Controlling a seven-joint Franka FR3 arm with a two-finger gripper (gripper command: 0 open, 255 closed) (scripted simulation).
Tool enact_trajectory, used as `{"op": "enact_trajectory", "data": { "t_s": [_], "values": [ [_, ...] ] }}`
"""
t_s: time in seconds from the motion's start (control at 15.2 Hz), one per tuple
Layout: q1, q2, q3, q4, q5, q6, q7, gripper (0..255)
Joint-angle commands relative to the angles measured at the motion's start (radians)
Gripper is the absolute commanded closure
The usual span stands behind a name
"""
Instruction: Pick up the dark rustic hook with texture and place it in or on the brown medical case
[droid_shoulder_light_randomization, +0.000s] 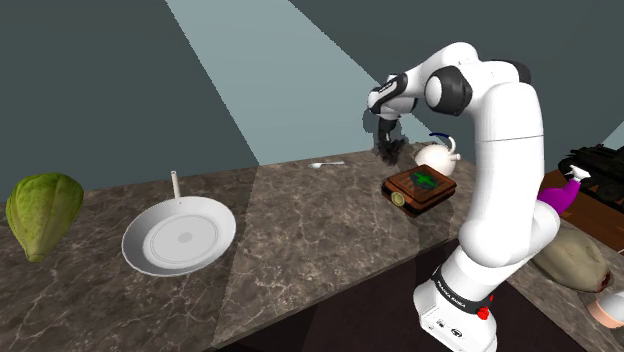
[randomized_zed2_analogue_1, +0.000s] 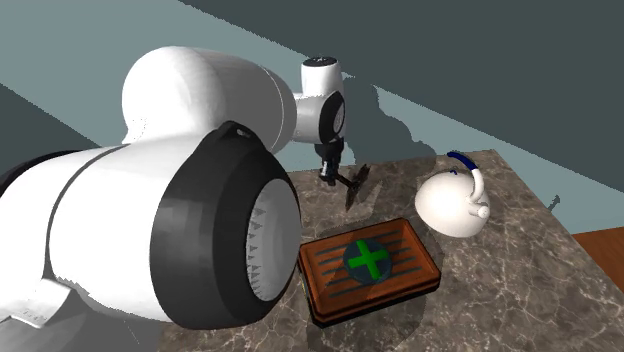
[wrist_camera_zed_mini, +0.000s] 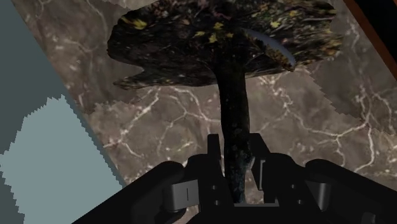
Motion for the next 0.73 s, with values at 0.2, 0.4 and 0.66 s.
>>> {"op": "enact_trajectory", "data": {
  "t_s": [0.2, 0.4, 0.66],
  "values": [
    [0.007, -0.034, -0.01, 0.021, -0.013, -0.053, 0.004, 255],
    [0.01, -0.053, -0.015, 0.034, -0.021, -0.084, 0.005, 255],
    [0.013, -0.076, -0.021, 0.055, -0.03, -0.127, 0.007, 255]
  ]
}}
